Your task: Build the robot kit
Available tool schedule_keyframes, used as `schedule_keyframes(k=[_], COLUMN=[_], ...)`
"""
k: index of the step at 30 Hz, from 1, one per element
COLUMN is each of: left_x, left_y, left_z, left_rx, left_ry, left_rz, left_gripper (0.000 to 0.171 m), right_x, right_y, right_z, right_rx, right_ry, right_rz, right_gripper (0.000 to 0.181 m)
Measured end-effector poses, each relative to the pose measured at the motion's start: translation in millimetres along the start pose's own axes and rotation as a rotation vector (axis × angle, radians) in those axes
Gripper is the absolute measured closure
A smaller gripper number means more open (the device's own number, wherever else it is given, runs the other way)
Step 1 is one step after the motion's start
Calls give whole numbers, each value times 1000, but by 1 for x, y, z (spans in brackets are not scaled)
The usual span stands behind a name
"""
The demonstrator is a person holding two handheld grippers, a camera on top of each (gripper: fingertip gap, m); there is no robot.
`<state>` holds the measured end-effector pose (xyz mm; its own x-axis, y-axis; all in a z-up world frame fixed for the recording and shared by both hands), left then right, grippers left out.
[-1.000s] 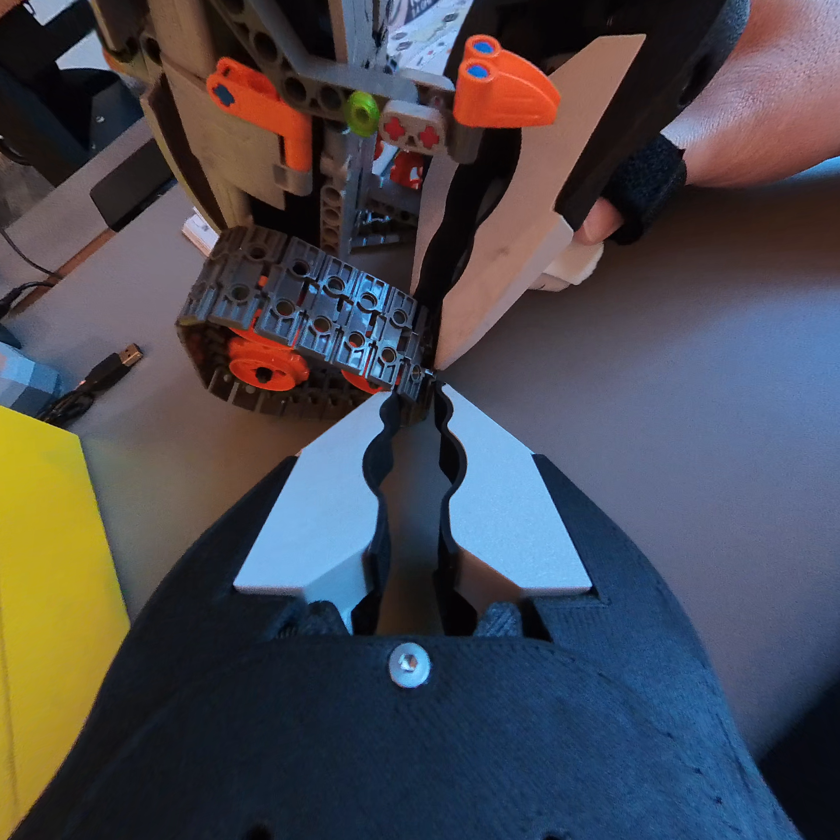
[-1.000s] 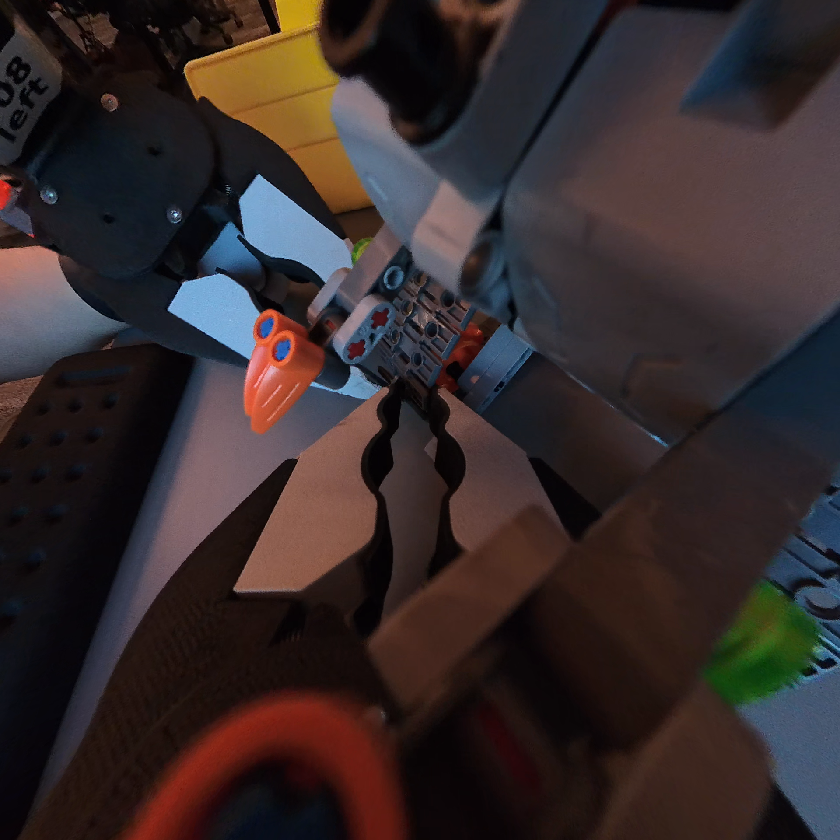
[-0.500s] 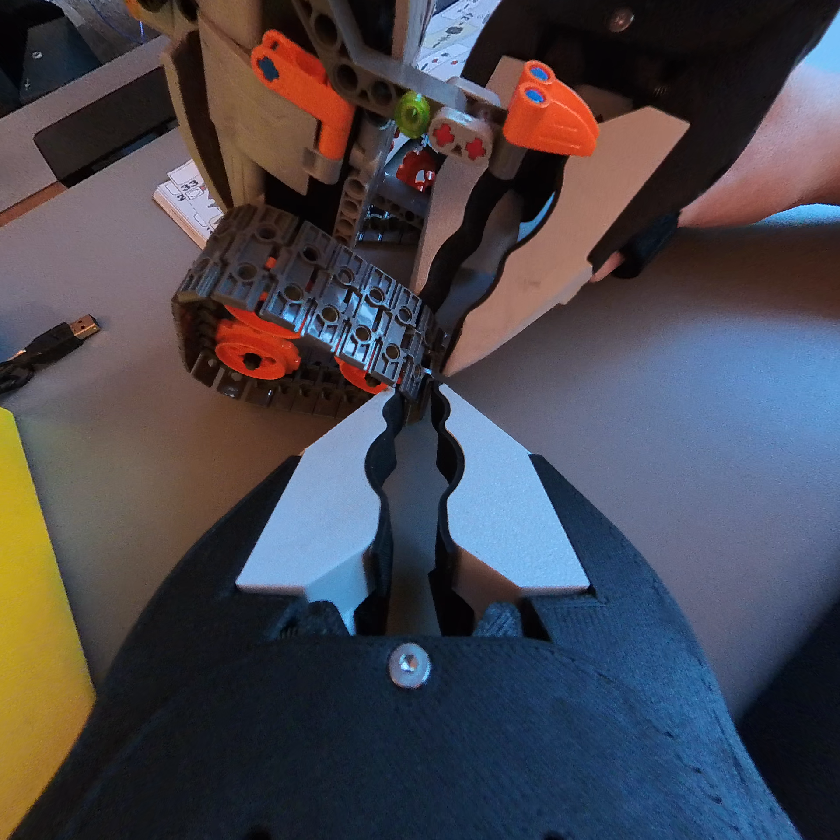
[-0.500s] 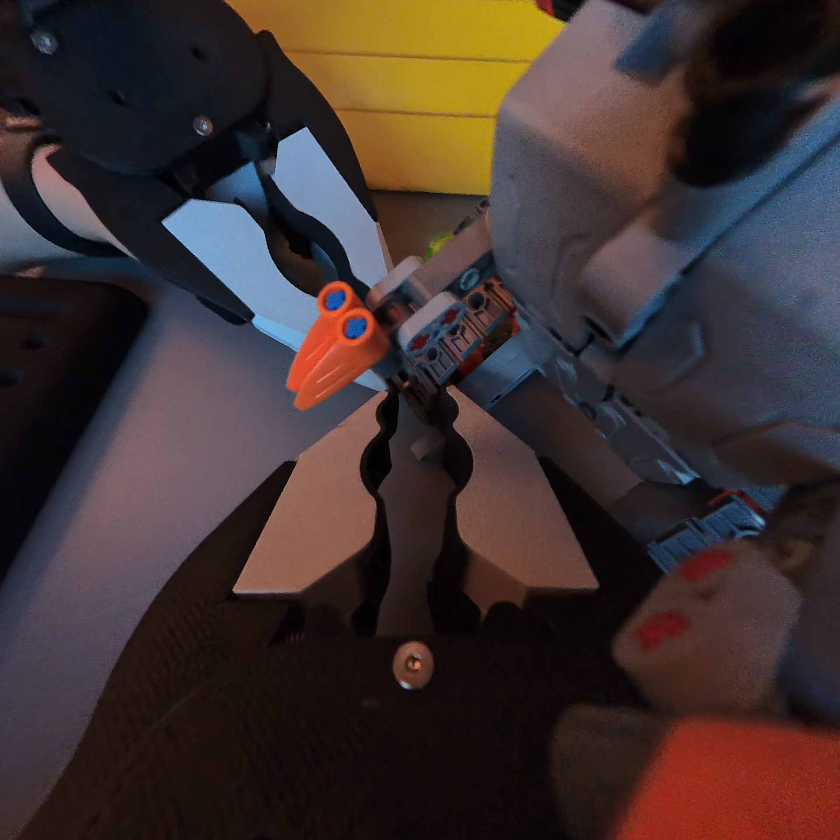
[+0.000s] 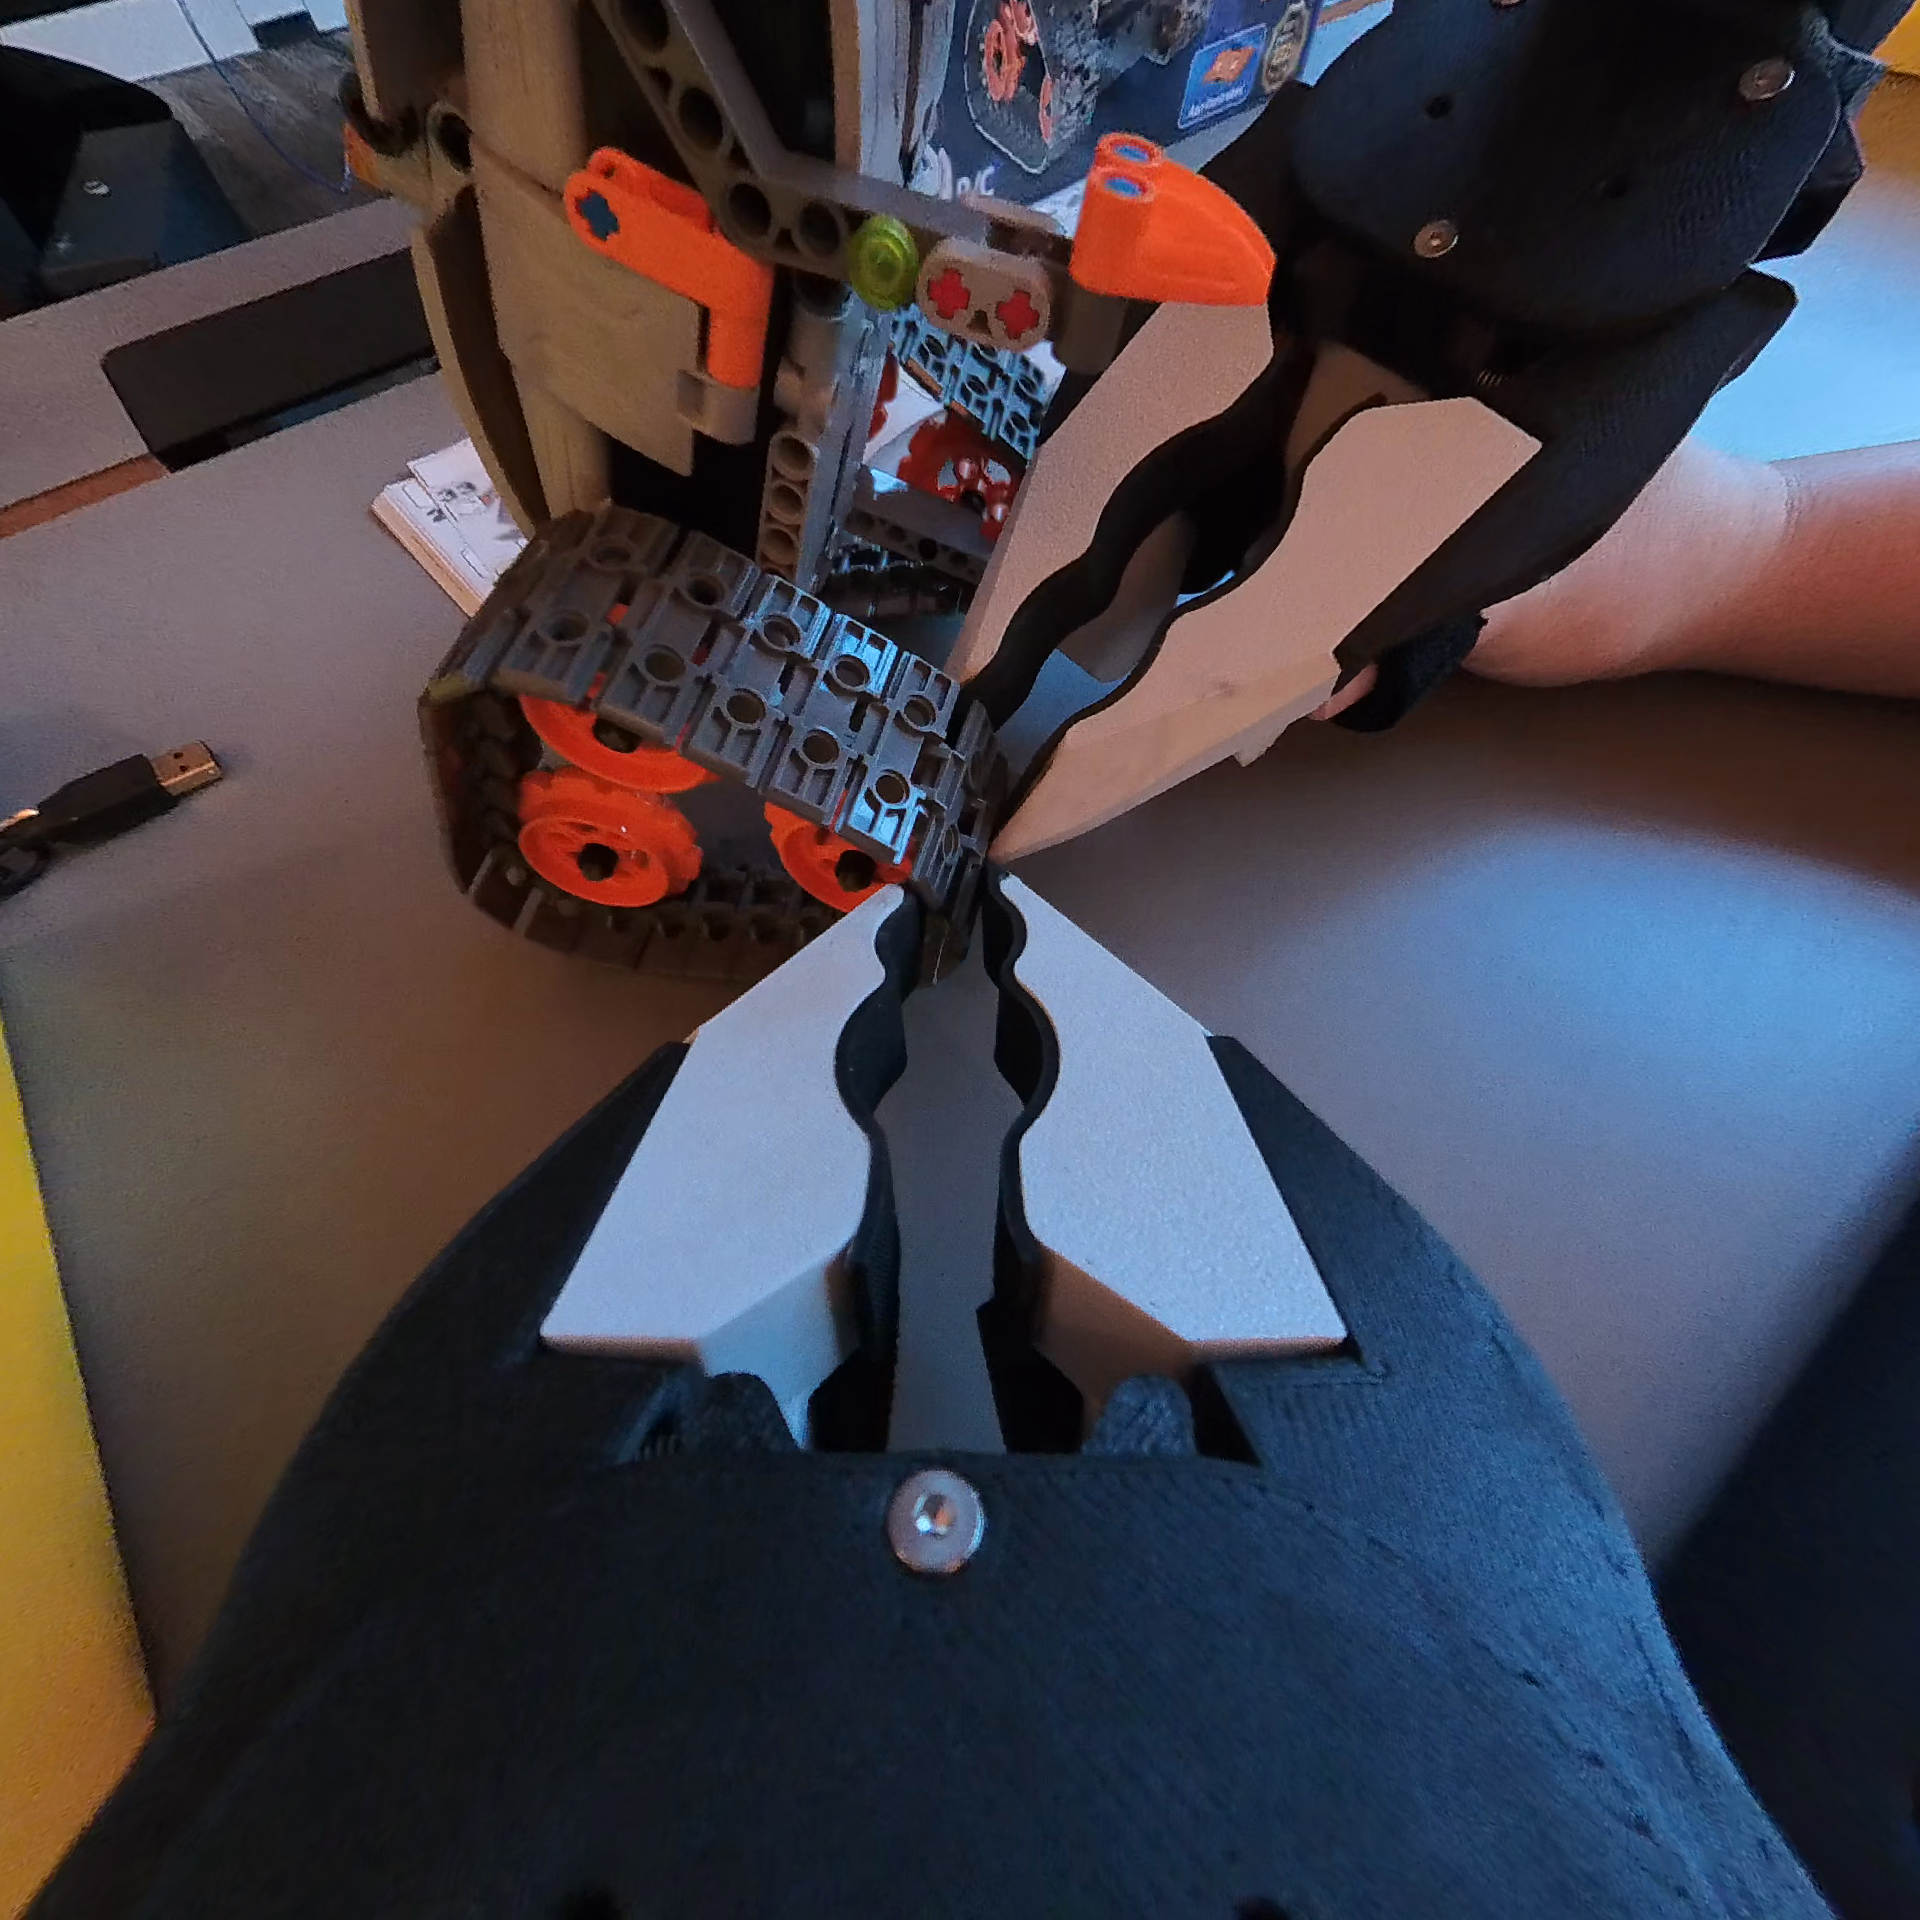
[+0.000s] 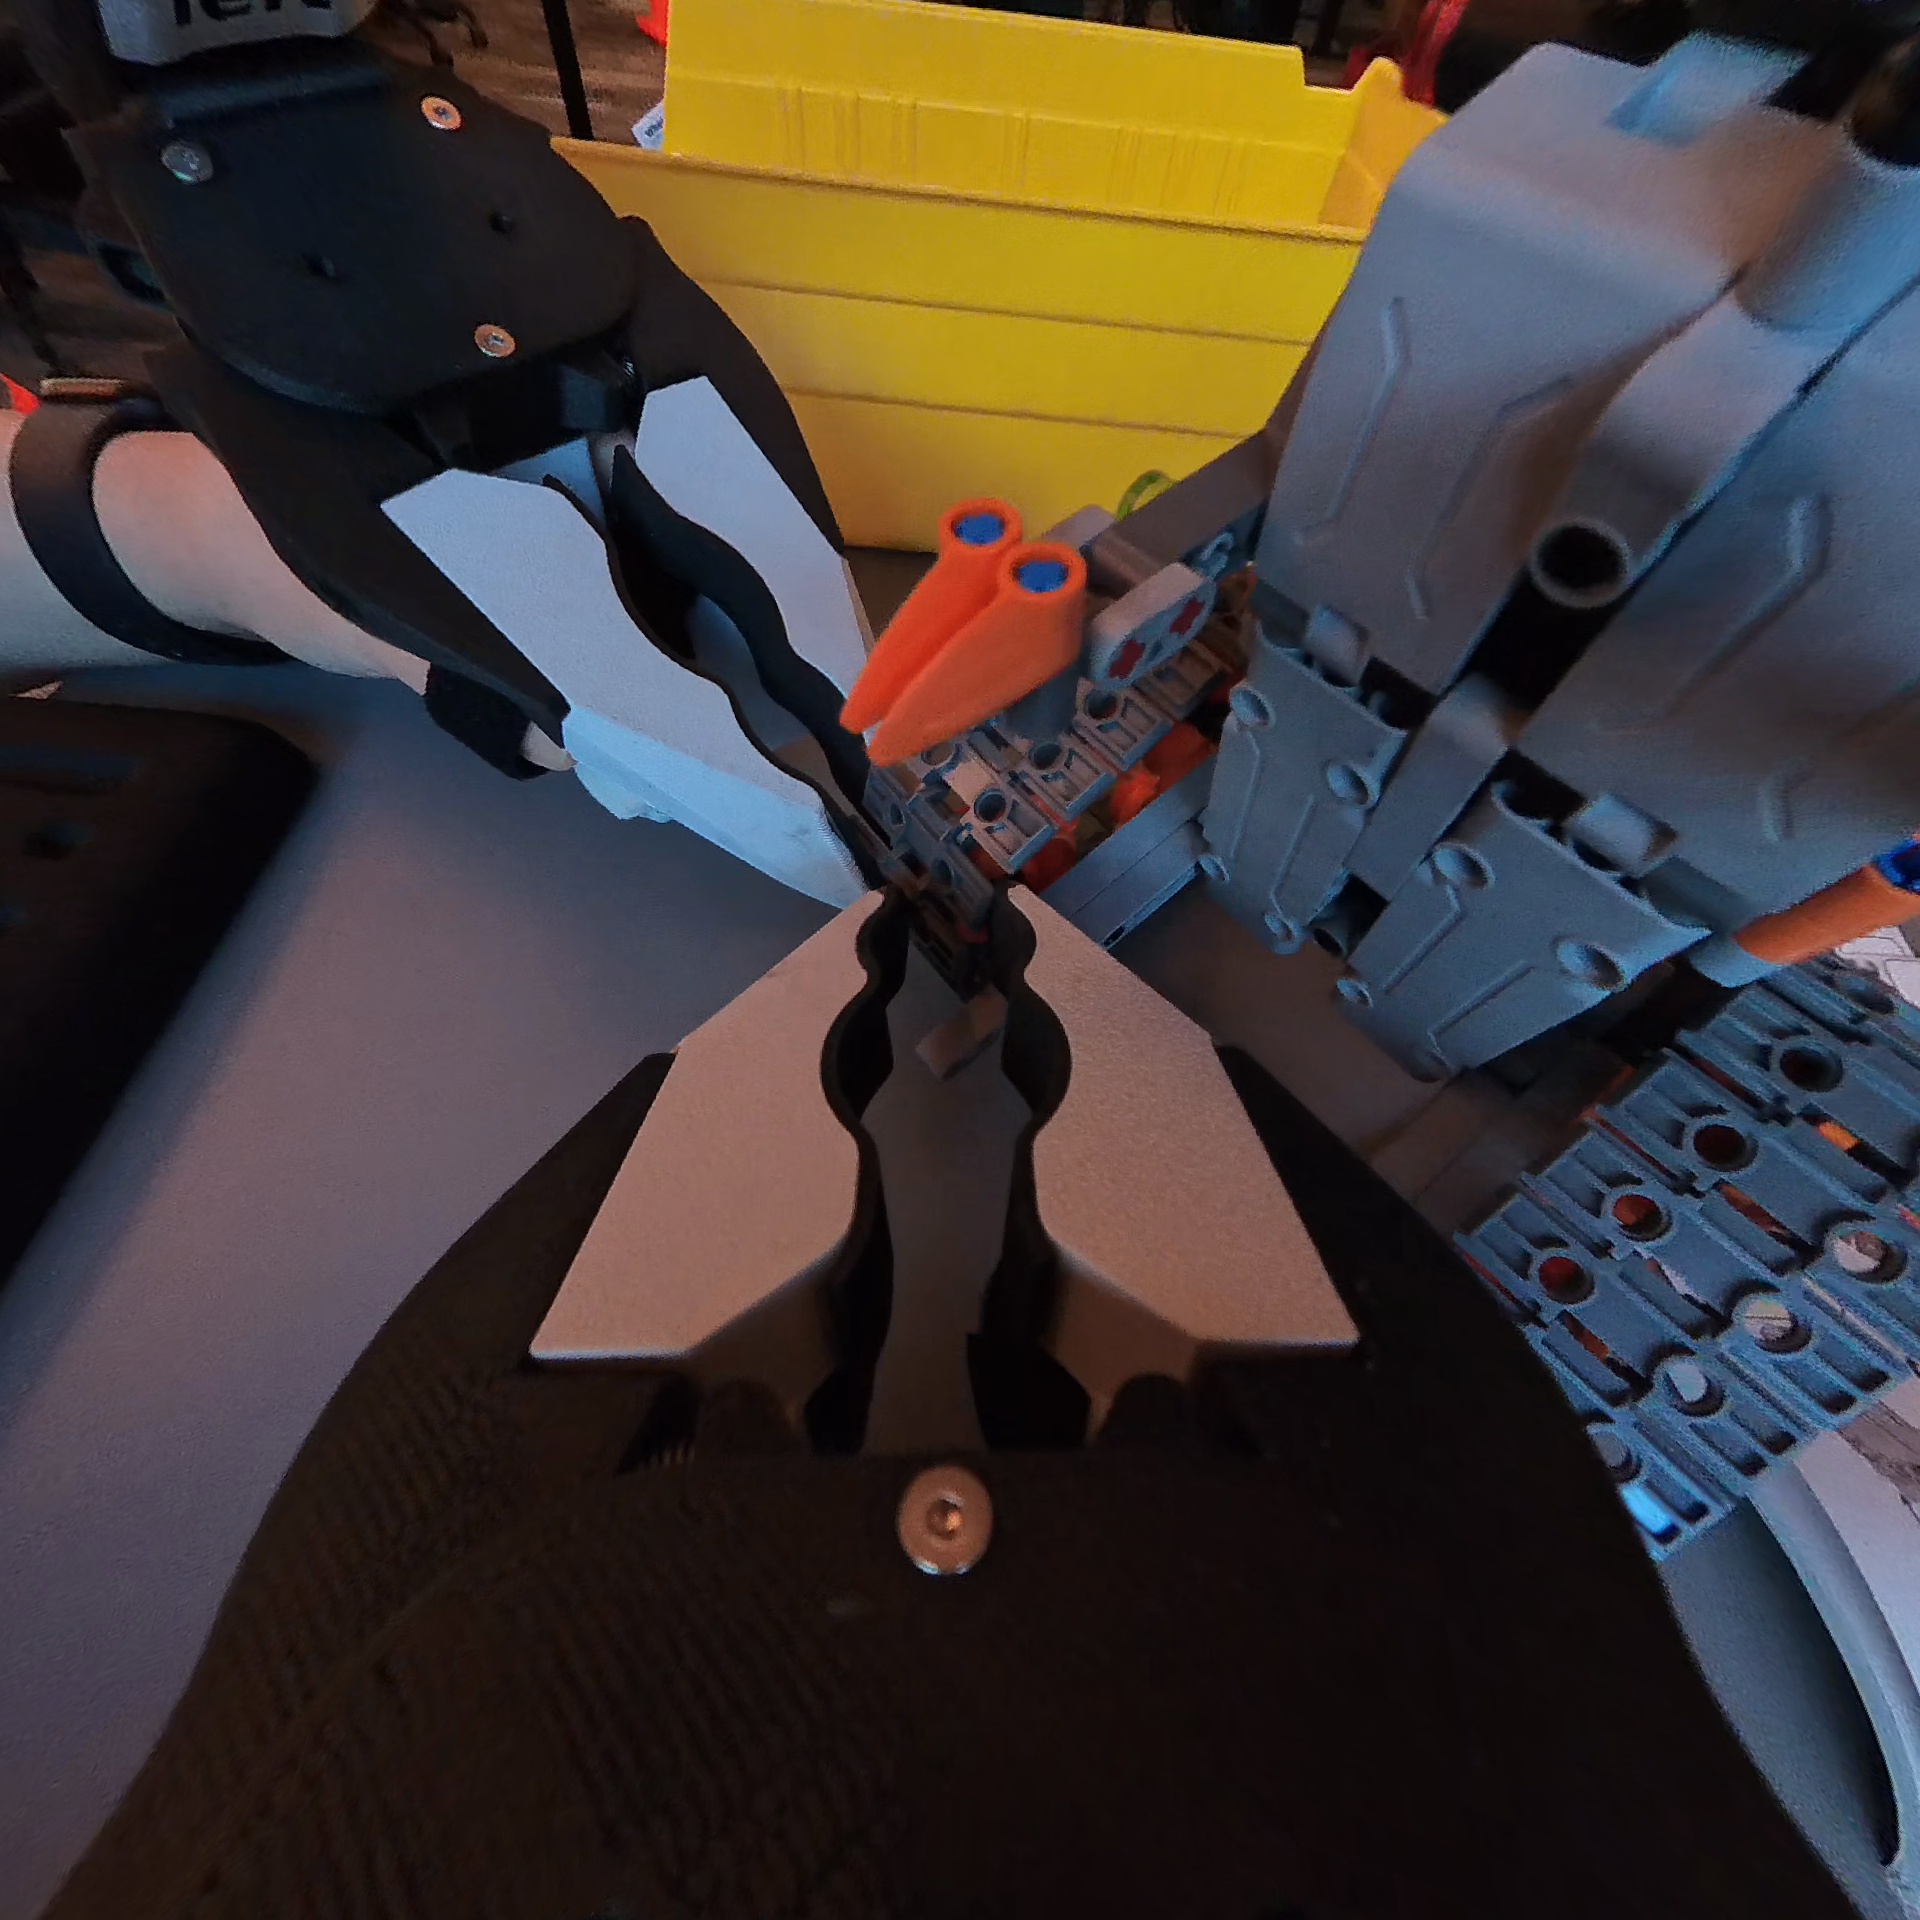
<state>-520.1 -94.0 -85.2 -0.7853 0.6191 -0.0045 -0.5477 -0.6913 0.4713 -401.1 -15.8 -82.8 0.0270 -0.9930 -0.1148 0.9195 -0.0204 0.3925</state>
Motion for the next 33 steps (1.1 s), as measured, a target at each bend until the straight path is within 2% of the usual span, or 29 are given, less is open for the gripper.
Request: schedule_keyframes(k=[7, 13, 16, 19, 22, 23, 25, 28, 33], left_x=[0, -2, -5, -5, -1, -1, -2, -6, -6], left_y=[3, 5, 4, 3, 6, 6, 5, 2, 0], left_z=[3, 4, 3, 2, 1, 0, -1, -2, -4], left_rx=[-65, -90, -73, -59, -65, -58, -41, -17, 15], left_ry=[-2, -116, -167, -163, -184, -199, -222, -263, -267], left_rz=[53, 175, 188, 191, 247, 250, 246, 230, 221], left_gripper=[162, 151, 159, 159, 140, 140, 142, 156, 159], right_x=[-5, -6, -6, -6, -6, -5, -4, -4, -3], right_y=[1, 0, -1, -3, -5, -6, -7, -9, -11], right_z=[2, 1, 1, 1, 1, 1, 0, 0, -1], right_rx=[-48, -40, -26, -15, -2, 8, 28, 41, 74], right_ry=[-87, -104, -108, -105, -100, -92, -75, -74, -49], right_rz=[13, 21, 26, 25, 28, 26, 19, 18, 0], right_gripper=[168, 169, 170, 170, 170, 170, 170, 170, 169])
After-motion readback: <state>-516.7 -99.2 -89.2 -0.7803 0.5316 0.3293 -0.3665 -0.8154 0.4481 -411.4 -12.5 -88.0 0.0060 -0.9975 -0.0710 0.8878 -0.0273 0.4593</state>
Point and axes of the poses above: each gripper's, where its closed fingertips meet, y back along the fingers, z out of its top, x = y × z across the jaws, the point moved 9 cm from there along y, back along the fingers, and after that the axes turned 5 degrees about -z, right-handed, at the moved point
